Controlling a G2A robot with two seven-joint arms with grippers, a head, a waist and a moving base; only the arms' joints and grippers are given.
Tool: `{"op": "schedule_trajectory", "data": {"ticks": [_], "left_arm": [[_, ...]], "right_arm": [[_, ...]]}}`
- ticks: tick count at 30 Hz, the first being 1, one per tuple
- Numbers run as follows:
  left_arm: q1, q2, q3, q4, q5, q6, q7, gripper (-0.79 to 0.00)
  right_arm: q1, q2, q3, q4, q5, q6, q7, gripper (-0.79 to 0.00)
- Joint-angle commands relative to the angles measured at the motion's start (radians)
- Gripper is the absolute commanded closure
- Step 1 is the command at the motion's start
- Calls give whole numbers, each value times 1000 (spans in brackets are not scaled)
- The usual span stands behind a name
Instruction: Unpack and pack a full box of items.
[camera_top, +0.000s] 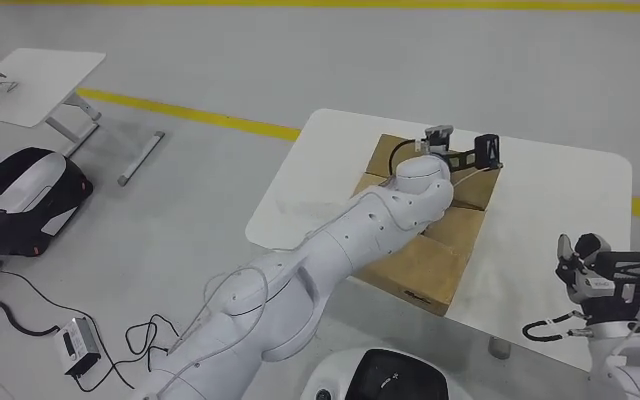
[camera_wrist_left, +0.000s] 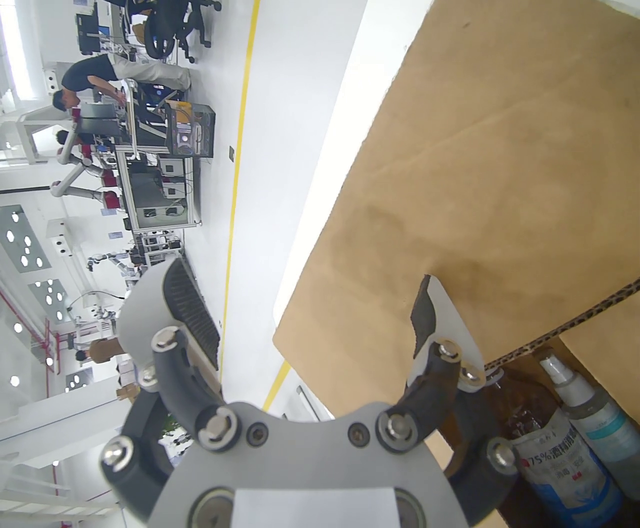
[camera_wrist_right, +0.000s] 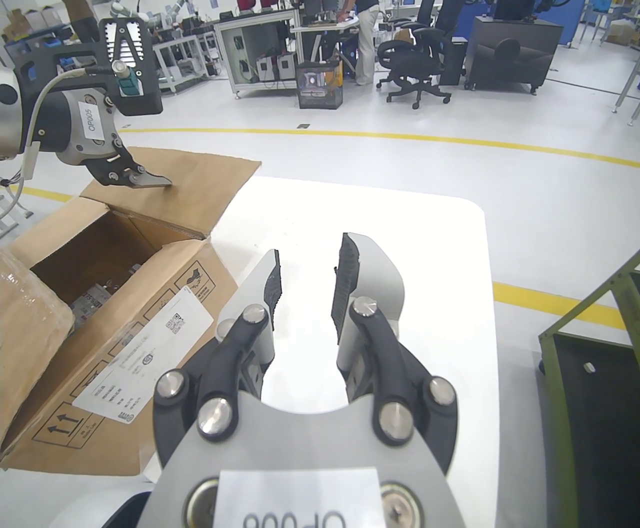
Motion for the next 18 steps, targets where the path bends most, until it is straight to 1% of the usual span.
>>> {"op": "schedule_trajectory", "data": {"ticks": [1,3,4,6,8,10,12,14,16,18], "left_arm": [[-5,-4,-8,2,-6,8,11,-785],[-9,-4,-24,-7,-17,17,26,-785],[-11,-2,-36,-15,-26,20,33,-785],[-13,7,-65,-42,-39,20,45,-785],[-8,22,-93,-90,-31,17,56,-785],[11,44,-129,-160,-20,-7,61,-785],[50,73,-178,-257,-9,-48,54,-785],[114,108,-236,-387,7,-113,36,-785],[204,144,-308,-549,21,-194,-5,-785],[315,178,-384,-725,22,-298,-43,-785]], "right_arm": [[3,0,-2,4,2,-1,1,-305],[7,0,-4,8,4,-3,0,-317],[9,0,-5,10,4,-3,-1,-339],[14,0,-8,13,9,-7,-2,-345],[21,0,-13,16,12,-13,0,-348],[30,0,-20,21,13,-19,3,-354],[41,0,-27,27,13,-26,6,-357],[52,0,-35,36,9,-30,9,-357],[62,0,-43,45,8,-33,11,-363],[70,0,-49,53,7,-35,12,-363]]}}
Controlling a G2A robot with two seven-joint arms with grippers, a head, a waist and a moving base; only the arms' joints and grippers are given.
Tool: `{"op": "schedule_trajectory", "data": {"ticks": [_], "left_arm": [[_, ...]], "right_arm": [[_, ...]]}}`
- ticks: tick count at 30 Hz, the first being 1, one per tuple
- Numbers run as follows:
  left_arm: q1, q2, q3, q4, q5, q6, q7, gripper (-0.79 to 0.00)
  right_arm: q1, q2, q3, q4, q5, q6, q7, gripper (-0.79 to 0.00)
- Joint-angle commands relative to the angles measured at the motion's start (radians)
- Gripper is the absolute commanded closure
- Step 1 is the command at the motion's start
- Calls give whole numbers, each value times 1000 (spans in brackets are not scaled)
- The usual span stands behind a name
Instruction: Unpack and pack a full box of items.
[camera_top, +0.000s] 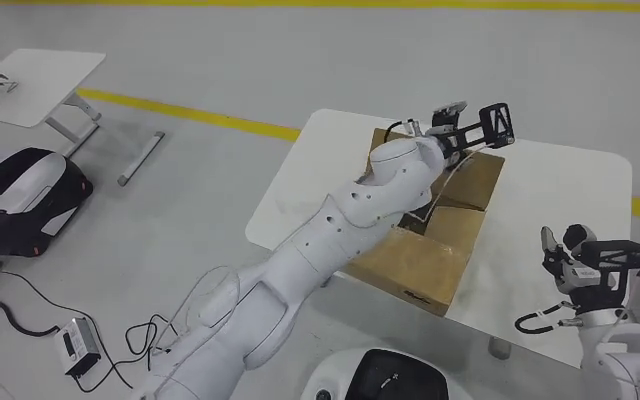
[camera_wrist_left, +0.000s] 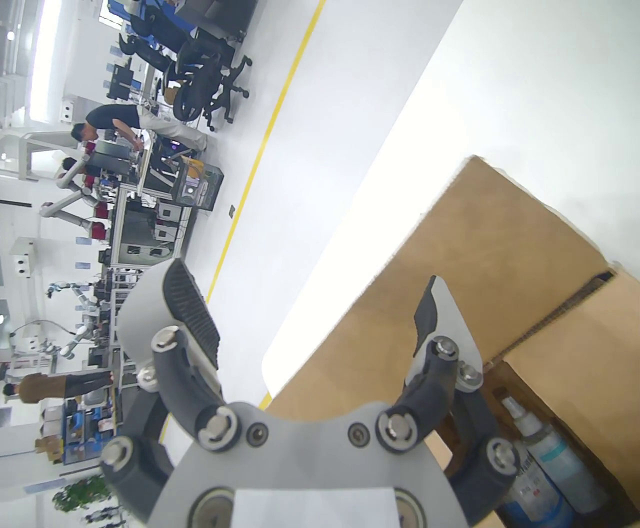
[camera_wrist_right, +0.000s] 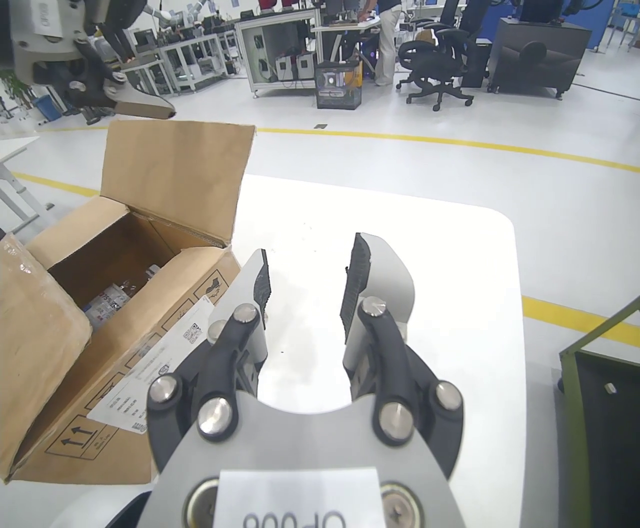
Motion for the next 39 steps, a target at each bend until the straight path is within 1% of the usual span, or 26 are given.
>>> {"op": "schedule_trajectory", "data": {"ticks": [1,3,5,6,7,9,11,12,18,19,20,24,25,26,27,29,30,31,35,36,39], "left_arm": [[129,32,-84,-205,-19,-119,-40,-785],[241,53,-164,-337,-123,-219,-73,-785],[318,70,-210,-448,-141,-303,-127,-785],[355,76,-227,-485,-158,-333,-139,-785],[389,80,-246,-513,-195,-346,-146,-785],[435,87,-266,-559,-245,-391,-178,-785],[471,92,-285,-577,-337,-424,-190,-785],[478,94,-292,-584,-355,-425,-201,-785],[478,94,-292,-584,-355,-425,-201,-785],[478,94,-292,-584,-355,-425,-201,-785],[478,94,-292,-584,-355,-425,-201,-785],[478,94,-292,-584,-355,-425,-201,-785],[486,95,-285,-580,-346,-422,-197,-785],[493,95,-276,-563,-368,-423,-199,-785],[489,95,-269,-541,-398,-429,-219,-785],[459,94,-237,-465,-451,-456,-348,-785],[430,92,-228,-442,-496,-453,-401,-785],[405,91,-219,-419,-528,-433,-432,-785],[305,94,-145,-291,-629,-358,-508,-785],[279,97,-119,-264,-654,-345,-520,-785],[213,106,-74,-195,-756,-307,-558,-785]], "right_arm": [[6,0,-5,6,-1,-2,1,-360],[12,0,-11,12,-3,-3,3,-357],[16,0,-15,17,-5,-4,3,-360],[18,0,-16,18,-6,-4,5,-360],[20,0,-18,20,-6,-5,5,-360],[22,0,-22,24,-8,-6,7,-360],[25,0,-26,26,-8,-7,8,-360],[26,0,-28,27,-9,-7,8,-363],[30,0,-40,30,-11,-9,12,-388],[31,0,-42,32,-11,-9,12,-409],[31,0,-43,34,-11,-9,12,-449],[34,-1,-51,36,-11,-6,12,-496],[35,-1,-52,37,-12,-5,13,-545],[36,0,-53,37,-13,-6,14,-653],[36,0,-54,37,-12,-7,14,-785],[38,0,-55,37,-12,-11,14,-785],[39,0,-55,38,-13,-12,14,-785],[39,0,-55,37,-13,-12,15,-785],[33,2,-46,31,-15,-8,15,-785],[30,2,-44,29,-14,-8,14,-785],[22,3,-38,24,-14,-4,14,-785]]}}
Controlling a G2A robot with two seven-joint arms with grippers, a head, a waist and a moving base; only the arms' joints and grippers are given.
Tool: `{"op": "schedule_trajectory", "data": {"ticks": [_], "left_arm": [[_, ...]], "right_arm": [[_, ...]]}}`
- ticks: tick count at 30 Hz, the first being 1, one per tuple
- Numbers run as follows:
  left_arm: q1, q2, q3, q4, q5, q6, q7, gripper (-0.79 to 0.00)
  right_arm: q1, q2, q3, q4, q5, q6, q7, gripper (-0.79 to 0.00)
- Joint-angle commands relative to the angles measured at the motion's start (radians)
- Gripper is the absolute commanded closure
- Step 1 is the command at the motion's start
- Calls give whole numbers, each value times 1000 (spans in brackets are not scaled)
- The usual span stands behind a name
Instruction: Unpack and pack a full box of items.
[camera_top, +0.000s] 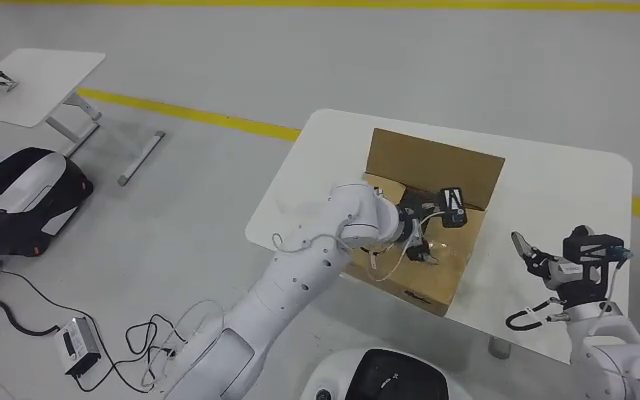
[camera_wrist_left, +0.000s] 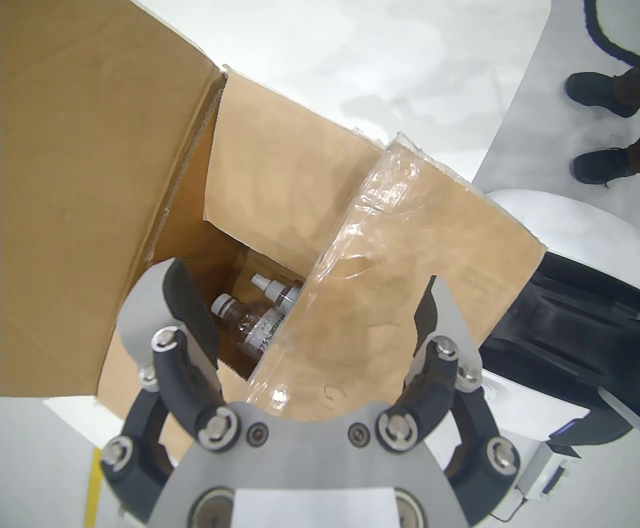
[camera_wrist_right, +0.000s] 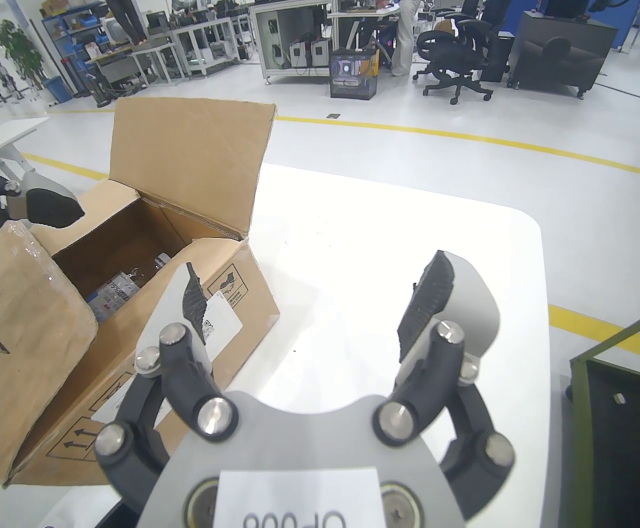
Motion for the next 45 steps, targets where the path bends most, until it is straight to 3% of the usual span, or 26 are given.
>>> {"op": "schedule_trajectory", "data": {"ticks": [1,10,23,24,25,26,27,38,45], "left_arm": [[-39,7,43,49,-90,21,-20,-785],[-215,93,310,145,-371,44,-43,-785],[-330,184,473,138,-547,44,-43,-770],[-335,188,478,136,-557,43,-42,-677],[-341,192,485,133,-557,42,-41,-413],[-346,195,492,131,-556,40,-39,-234],[-349,197,497,130,-559,38,-37,0],[-385,224,510,117,-517,-8,8,0],[-385,237,480,95,-515,-12,14,0]], "right_arm": [[-5,0,4,-3,-1,4,-1,-785],[-13,2,9,-5,2,13,-2,-785],[-9,2,1,5,5,17,-8,-785],[-8,2,0,6,5,17,-8,-785],[-7,2,0,7,5,17,-9,-785],[-7,2,0,8,5,17,-10,-785],[-7,2,0,9,5,17,-10,-785],[0,3,-1,15,6,21,-11,-785],[46,0,-20,63,106,-55,6,-785]]}}
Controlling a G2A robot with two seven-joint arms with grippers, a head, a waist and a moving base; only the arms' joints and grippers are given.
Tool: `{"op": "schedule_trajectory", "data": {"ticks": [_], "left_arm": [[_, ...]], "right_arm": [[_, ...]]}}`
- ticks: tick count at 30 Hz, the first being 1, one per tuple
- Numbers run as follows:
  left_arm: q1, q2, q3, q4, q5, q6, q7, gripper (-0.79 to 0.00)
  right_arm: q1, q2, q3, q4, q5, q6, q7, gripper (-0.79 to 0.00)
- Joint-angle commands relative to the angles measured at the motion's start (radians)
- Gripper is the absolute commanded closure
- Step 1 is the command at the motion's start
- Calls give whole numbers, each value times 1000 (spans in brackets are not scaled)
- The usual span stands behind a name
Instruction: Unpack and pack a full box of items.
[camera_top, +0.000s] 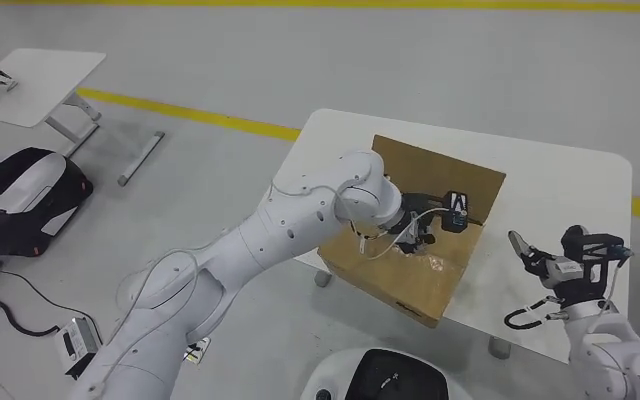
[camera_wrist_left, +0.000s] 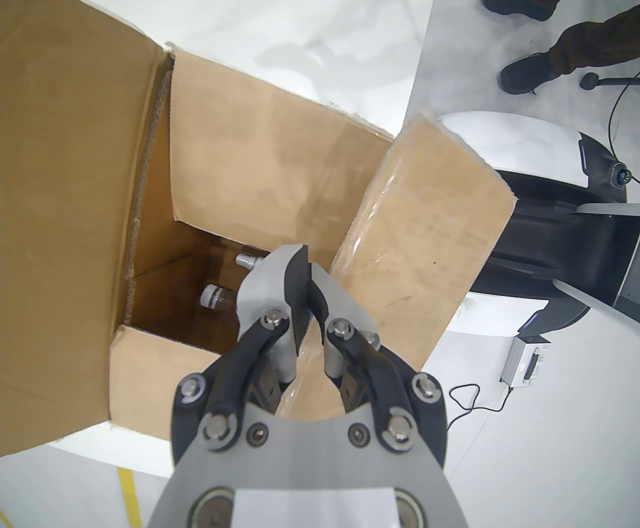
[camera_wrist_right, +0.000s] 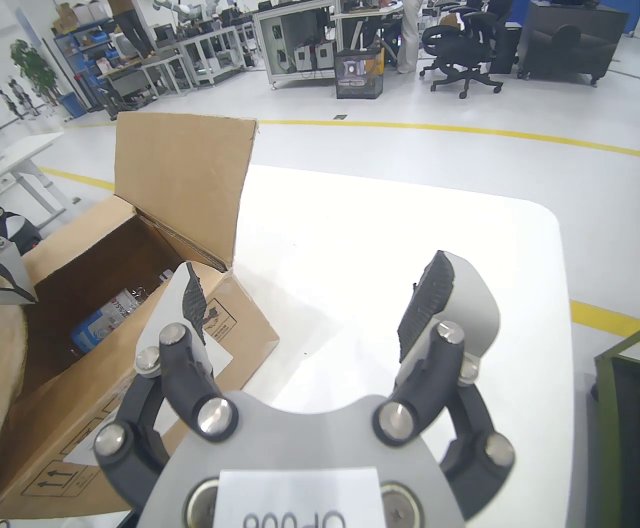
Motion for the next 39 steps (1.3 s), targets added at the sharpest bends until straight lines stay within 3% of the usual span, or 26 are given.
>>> {"op": "schedule_trajectory", "data": {"ticks": [1,10,11,12,13,14,19,21,26,28,31,32,34,36,39], "left_arm": [[2,4,-8,-6,2,0,1,0],[14,15,-36,-37,21,16,12,-22],[14,16,-41,-40,19,24,15,-308],[16,17,-44,-44,21,30,14,-446],[17,19,-47,-49,19,32,12,-730],[19,20,-51,-53,18,32,10,-785],[31,31,-70,-75,7,33,-6,-785],[37,35,-80,-84,0,36,-11,-785],[49,45,-97,-104,-28,30,-24,-785],[53,47,-100,-108,-39,29,-29,-785],[56,50,-97,-105,-71,33,-34,-785],[55,50,-93,-103,-86,34,-34,-785],[50,51,-77,-99,-105,36,-36,-785],[44,51,-56,-90,-124,35,-35,-785],[27,46,-19,-72,-126,32,-32,-785]], "right_arm": [[25,-1,-6,32,36,-23,6,-785],[171,-7,-59,186,166,-146,57,-785],[189,-8,-69,205,176,-155,64,-785],[209,-9,-79,223,174,-160,72,-785],[228,-10,-92,241,167,-165,80,-782],[247,-12,-106,259,169,-172,84,-760],[342,-25,-180,364,156,-177,96,-643],[379,-31,-211,407,152,-185,94,-520],[457,-47,-274,516,153,-202,81,-514],[479,-53,-292,550,156,-207,70,-570],[506,-59,-313,590,157,-213,55,-517],[513,-61,-318,602,158,-215,50,-471],[528,-65,-326,623,162,-218,42,-305],[541,-68,-334,639,159,-216,33,-34],[557,-71,-343,657,157,-217,20,0]]}}
